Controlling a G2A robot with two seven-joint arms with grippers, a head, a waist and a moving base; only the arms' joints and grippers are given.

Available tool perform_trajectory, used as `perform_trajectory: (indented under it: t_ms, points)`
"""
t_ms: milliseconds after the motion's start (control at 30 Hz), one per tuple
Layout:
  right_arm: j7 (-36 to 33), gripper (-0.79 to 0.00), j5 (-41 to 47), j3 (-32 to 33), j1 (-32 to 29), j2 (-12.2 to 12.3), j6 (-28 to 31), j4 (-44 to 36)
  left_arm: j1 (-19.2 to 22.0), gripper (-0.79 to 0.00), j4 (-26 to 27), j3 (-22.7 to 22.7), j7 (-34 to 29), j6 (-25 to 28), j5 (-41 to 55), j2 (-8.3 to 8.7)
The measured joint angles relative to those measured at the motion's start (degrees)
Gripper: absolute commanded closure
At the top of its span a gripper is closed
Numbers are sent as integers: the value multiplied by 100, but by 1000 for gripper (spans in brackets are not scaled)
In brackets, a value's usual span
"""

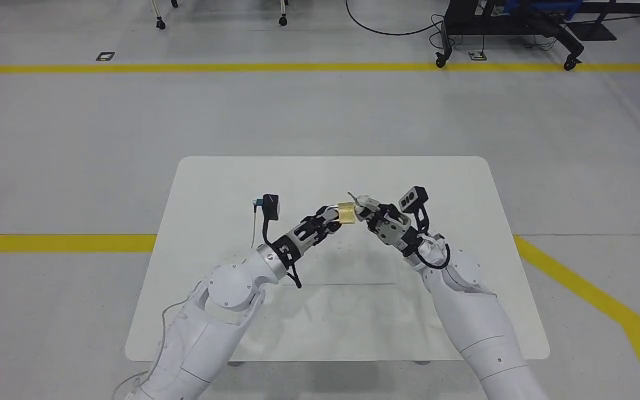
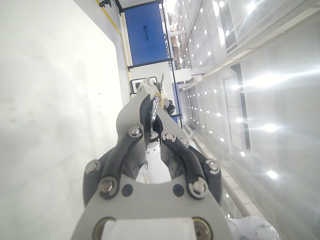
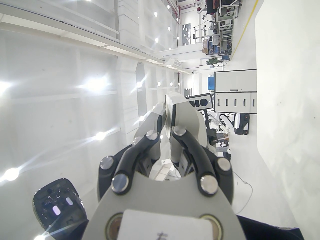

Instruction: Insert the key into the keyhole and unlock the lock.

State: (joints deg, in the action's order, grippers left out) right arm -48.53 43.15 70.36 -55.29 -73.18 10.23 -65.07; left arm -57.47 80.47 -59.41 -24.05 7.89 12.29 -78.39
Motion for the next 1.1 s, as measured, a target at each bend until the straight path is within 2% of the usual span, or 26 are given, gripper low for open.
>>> perform_trajectory:
  t_ms: [800, 1100]
  points:
    - [-612, 0, -263, 47, -84, 57, -337, -599, 296, 0, -281, 54, 67, 33, -145, -100]
    - [-767, 0, -51, 791, -309, 203, -101, -956, 388, 0, -615, -112, -50, 185, 1468, -234]
